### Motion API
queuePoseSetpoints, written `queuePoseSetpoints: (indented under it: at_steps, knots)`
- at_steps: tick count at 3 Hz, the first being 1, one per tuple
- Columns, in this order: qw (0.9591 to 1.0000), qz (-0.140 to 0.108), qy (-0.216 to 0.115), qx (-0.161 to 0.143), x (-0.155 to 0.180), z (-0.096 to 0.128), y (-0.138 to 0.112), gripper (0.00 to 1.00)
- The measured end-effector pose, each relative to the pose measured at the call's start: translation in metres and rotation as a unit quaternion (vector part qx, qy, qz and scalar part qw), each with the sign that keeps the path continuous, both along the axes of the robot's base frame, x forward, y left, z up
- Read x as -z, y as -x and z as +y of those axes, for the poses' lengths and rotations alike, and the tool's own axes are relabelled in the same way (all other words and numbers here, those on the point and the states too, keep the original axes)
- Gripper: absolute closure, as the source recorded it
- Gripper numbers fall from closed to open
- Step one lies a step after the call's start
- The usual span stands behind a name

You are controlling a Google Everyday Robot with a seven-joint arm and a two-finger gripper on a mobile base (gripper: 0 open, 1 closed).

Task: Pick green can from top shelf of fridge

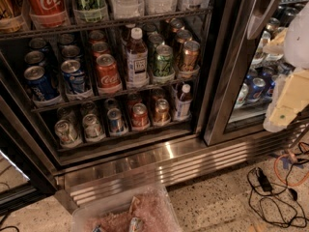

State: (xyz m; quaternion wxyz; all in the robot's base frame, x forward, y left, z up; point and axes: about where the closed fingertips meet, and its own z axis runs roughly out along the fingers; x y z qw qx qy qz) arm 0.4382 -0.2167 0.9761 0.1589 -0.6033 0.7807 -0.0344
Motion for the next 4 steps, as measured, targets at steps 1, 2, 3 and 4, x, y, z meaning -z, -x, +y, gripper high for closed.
queuePoseSetpoints:
  at_steps: [1,2,3,4]
  knots:
    - [1.0,0.0,0.0,0.0,0.0,0.0,0.0,0.0]
    - [0.9997,-0.015,-0.02,0.0,-0.003,0.002,-0.002,0.0]
    - [0.9981,-0.04,-0.047,0.008,-0.005,0.01,-0.007,0.0]
    - [0.9951,-0.061,-0.075,0.016,-0.004,0.022,-0.015,0.0]
